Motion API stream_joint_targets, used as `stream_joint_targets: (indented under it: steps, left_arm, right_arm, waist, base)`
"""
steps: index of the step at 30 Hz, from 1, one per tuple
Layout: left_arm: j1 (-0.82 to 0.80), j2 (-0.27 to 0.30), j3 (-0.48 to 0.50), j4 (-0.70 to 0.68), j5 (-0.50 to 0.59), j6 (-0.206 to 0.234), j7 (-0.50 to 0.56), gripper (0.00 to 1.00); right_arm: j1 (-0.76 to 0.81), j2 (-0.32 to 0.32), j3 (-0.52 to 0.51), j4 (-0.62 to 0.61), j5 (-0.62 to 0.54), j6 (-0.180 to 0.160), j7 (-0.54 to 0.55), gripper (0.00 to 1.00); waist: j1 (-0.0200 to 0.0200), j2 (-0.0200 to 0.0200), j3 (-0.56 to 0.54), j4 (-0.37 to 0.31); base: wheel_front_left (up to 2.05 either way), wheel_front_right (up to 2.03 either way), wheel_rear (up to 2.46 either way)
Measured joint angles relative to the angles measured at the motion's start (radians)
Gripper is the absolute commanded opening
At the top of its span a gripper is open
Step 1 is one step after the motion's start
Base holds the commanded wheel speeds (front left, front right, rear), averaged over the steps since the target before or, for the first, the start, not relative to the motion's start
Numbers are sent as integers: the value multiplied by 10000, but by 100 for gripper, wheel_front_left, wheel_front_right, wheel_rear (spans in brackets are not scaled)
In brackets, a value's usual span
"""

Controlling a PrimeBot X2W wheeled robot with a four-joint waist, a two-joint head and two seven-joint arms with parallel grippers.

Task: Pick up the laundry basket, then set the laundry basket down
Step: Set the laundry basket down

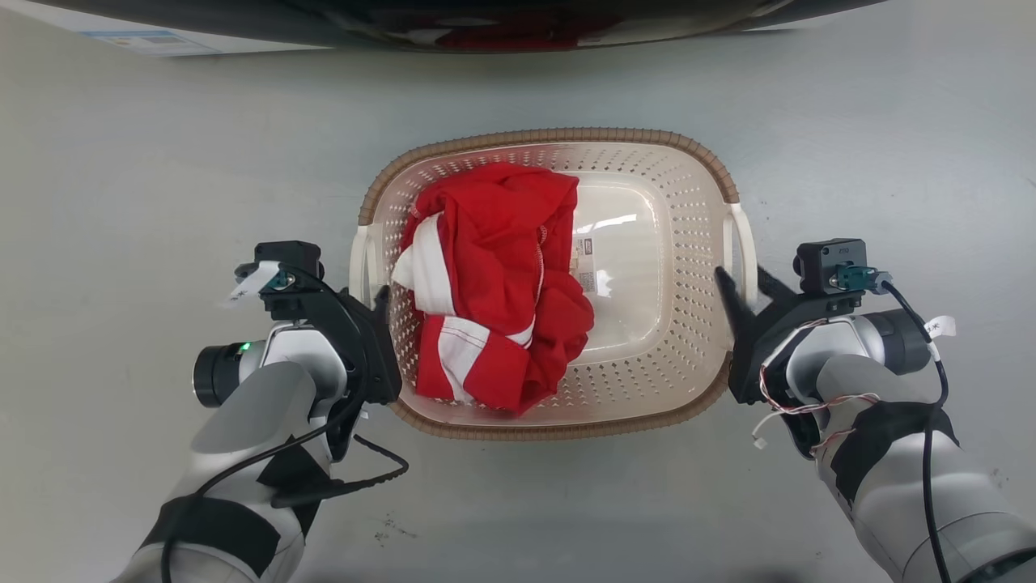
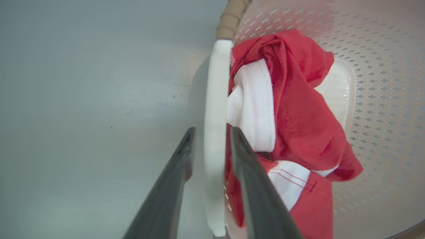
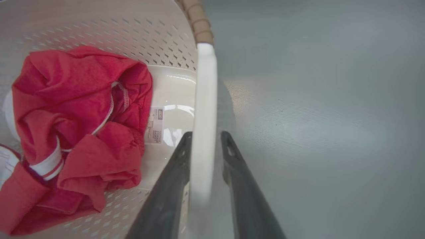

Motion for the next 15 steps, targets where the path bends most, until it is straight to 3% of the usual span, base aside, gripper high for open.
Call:
stream_joint_targets:
  steps: [15]
  left_arm:
    - [68, 31, -130, -63, -100, -247, -257, 100]
  right_arm:
    - [46, -36, 42, 54, -2, 84, -550, 100]
  waist:
    - [0, 0, -392, -17]
  base:
    - [0, 0, 0]
